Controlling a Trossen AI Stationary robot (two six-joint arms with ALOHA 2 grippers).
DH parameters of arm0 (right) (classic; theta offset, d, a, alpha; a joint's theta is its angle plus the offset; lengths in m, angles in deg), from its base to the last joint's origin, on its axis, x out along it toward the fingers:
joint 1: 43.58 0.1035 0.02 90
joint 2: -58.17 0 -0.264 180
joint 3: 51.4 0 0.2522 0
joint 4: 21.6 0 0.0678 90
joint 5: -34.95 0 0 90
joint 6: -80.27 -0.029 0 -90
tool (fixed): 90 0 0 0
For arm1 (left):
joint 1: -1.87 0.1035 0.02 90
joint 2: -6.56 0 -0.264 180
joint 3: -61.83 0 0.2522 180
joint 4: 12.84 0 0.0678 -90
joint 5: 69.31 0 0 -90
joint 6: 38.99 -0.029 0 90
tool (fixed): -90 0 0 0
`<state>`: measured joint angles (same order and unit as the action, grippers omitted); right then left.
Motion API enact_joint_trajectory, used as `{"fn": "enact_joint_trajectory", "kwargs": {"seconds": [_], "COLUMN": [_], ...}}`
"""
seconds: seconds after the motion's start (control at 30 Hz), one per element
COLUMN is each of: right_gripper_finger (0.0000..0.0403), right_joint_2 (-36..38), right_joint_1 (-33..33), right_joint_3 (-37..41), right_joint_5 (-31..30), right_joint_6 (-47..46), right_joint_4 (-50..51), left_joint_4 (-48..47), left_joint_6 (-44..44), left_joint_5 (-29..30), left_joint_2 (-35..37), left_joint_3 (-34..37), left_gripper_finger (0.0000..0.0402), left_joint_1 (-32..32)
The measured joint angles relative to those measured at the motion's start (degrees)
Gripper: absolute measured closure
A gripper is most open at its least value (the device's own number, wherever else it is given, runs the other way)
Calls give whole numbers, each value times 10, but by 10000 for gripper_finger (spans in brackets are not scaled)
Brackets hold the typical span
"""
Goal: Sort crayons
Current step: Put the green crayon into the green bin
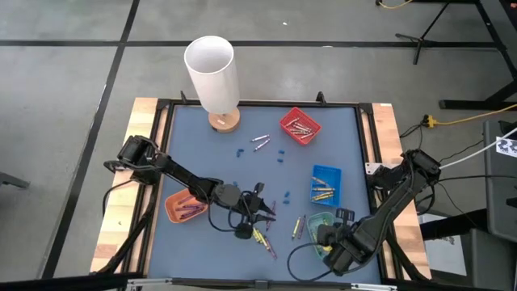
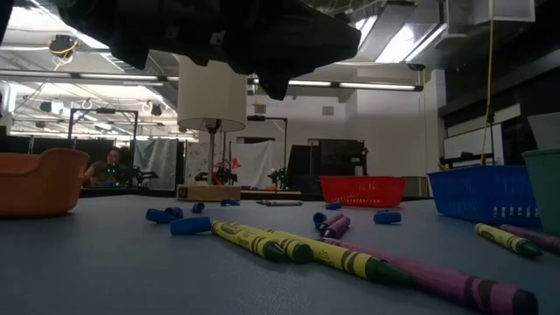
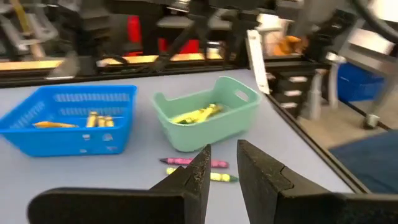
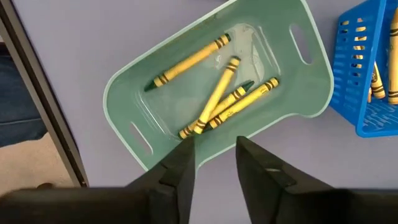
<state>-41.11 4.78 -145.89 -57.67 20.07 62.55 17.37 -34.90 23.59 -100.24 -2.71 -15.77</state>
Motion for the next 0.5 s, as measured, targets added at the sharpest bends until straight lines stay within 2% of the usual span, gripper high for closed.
{"fn": "enact_joint_trajectory", "kwargs": {"seconds": [0.2,0.5], "right_gripper_finger": [272,271], "right_joint_2": [0,0], "right_joint_1": [0,0], "right_joint_3": [0,0], "right_joint_5": [0,0], "right_joint_6": [0,0], "right_joint_4": [-2,-5], "left_joint_4": [-48,-159], "left_joint_6": [2,2], "left_joint_5": [-69,-74], "left_joint_2": [0,0], "left_joint_3": [0,0], "left_gripper_finger": [320,257], "left_joint_1": [5,-1]}}
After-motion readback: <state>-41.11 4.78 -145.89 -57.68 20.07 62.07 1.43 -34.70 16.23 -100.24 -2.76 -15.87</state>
